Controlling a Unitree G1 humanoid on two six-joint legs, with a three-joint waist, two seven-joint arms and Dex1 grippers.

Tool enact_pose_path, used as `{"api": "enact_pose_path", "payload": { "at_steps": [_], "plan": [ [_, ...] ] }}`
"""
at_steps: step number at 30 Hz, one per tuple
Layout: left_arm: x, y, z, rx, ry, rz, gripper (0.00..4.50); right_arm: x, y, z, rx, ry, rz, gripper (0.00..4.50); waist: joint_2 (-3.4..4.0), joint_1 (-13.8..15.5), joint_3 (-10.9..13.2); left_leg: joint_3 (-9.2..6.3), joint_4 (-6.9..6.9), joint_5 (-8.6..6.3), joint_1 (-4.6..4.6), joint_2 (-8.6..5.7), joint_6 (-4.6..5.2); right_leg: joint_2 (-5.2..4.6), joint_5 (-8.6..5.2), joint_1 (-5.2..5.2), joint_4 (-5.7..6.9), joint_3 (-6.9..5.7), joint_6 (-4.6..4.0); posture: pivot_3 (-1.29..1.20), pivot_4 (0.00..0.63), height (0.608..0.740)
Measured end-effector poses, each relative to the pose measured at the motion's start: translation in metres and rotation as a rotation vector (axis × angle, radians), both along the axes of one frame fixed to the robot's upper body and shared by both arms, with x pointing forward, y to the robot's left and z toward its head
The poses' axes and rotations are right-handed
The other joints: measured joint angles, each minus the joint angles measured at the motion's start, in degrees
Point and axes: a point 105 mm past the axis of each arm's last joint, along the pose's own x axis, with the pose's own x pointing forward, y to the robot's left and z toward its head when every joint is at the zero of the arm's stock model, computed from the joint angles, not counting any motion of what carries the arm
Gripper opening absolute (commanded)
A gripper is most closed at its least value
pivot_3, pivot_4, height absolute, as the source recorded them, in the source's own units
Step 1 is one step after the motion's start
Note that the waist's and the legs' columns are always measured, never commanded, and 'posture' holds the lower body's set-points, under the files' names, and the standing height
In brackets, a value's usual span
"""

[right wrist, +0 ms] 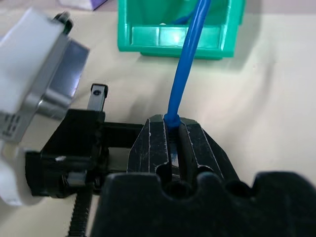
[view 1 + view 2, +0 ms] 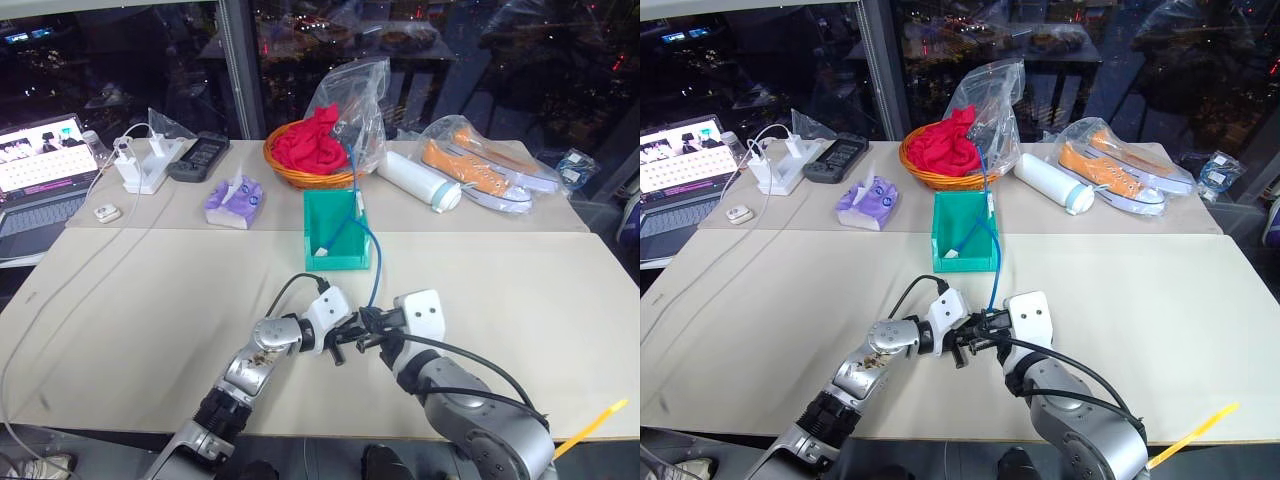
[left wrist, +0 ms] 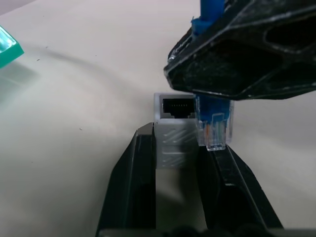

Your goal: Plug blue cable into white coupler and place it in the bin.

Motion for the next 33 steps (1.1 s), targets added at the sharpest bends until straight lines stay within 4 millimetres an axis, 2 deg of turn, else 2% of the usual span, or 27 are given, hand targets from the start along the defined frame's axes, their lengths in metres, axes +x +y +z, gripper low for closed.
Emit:
{"api": "enact_pose_path", "payload": {
  "at_steps": [6, 9, 12, 17, 24, 33],
  "plan": [
    [-0.001, 0.001, 0.0, 0.006, 0.005, -0.002, 0.65, 0.003, 0.001, 0.0, -0.003, -0.019, -0.007, 0.0, 0.0, 0.02, 0.0, 0.0, 0.0, 0.0, 0.0, 0.0, 0.0, 0.0, 0.0, -0.01, 0.0, 0.0, 0.0, 0.0, 0.15, 0.722],
    [-0.001, 0.002, 0.0, 0.008, 0.006, -0.003, 0.65, 0.009, -0.002, 0.013, 0.15, -0.032, -0.056, 0.0, 0.0, -0.01, 0.0, -0.01, 0.0, 0.0, -0.01, 0.0, 0.0, 0.0, 0.0, -0.02, 0.03, 0.0, 0.0, 0.0, 0.15, 0.722],
    [-0.003, 0.002, 0.0, 0.01, 0.009, -0.01, 0.65, 0.012, -0.01, 0.029, 0.232, -0.072, -0.088, 0.0, 0.0, 0.01, 0.0, -0.01, 0.0, 0.0, -0.02, 0.0, 0.0, 0.0, 0.0, -0.02, 0.02, 0.0, 0.0, 0.0, 0.15, 0.722],
    [-0.006, 0.004, 0.0, 0.006, 0.023, -0.009, 0.65, 0.009, -0.012, 0.036, 0.303, -0.073, -0.105, 0.0, 0.0, -0.14, 0.0, -0.01, -0.01, 0.0, -0.01, 0.0, 0.0, 0.0, 0.0, -0.05, 0.05, 0.0, 0.0, 0.0, 0.15, 0.722],
    [-0.012, 0.005, -0.002, 0.005, 0.047, -0.019, 0.65, -0.003, -0.003, 0.022, 0.263, -0.021, -0.093, 0.0, 0.0, -0.12, 0.0, -0.01, -0.01, 0.0, -0.01, 0.01, 0.0, -0.01, 0.0, -0.04, 0.04, 0.0, 0.0, 0.0, 0.15, 0.722],
    [-0.014, 0.003, -0.001, 0.007, 0.058, -0.029, 0.65, -0.008, -0.006, 0.007, 0.184, 0.01, -0.13, 0.0, 0.0, -0.11, 0.0, -0.01, 0.0, 0.0, -0.01, 0.0, 0.0, 0.0, 0.0, -0.04, 0.03, 0.0, 0.0, 0.0, 0.15, 0.722]
  ]
}}
